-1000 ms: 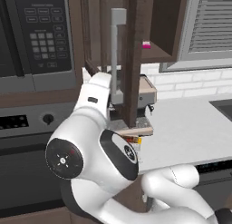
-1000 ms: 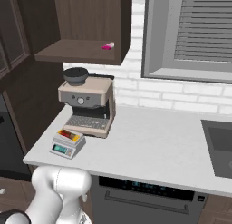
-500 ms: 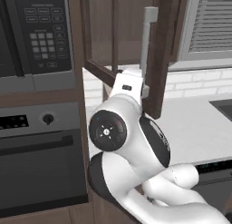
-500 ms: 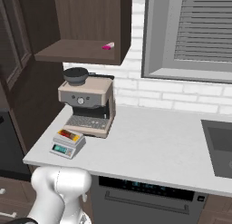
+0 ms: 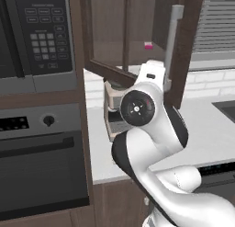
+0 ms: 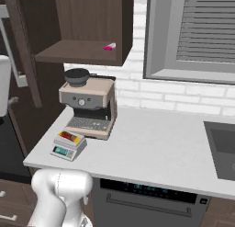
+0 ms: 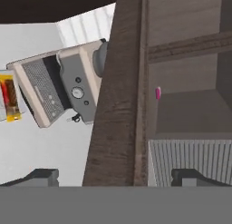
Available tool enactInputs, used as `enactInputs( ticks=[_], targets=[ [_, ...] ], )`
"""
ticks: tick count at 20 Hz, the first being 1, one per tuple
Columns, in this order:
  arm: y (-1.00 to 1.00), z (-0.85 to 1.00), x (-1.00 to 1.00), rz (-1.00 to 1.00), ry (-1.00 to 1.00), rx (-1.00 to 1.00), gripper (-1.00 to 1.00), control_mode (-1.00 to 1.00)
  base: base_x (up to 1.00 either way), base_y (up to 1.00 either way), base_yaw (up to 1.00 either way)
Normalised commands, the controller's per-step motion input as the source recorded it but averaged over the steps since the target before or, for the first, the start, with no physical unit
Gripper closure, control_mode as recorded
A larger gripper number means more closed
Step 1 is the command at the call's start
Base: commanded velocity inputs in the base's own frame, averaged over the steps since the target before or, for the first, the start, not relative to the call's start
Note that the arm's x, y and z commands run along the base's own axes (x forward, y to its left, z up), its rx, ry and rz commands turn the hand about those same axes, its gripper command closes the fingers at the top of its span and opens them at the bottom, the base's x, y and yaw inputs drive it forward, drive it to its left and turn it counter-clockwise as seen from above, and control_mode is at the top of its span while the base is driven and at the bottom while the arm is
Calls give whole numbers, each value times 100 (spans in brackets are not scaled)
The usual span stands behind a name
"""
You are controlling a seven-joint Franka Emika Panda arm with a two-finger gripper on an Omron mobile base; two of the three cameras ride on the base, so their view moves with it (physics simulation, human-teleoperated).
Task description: Pick the bar and place it on the digital scale for weighing, and close the cabinet.
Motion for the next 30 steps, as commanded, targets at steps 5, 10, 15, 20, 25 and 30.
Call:
enactInputs(
  ticks=[5,10,15,20,25,30],
  targets=[
    [-24,0,92,0,0,0,-100,-100,0,0,0],
    [-19,0,98,0,1,0,-100,-100,0,0,0],
    [-28,0,94,1,0,1,-100,-100,0,0,0],
    [-30,0,53,1,-1,3,-100,-100,0,0,0],
    [-26,0,43,0,-4,3,-100,-100,0,0,0],
    [-25,0,70,2,-10,3,-100,-100,0,0,0]
  ],
)
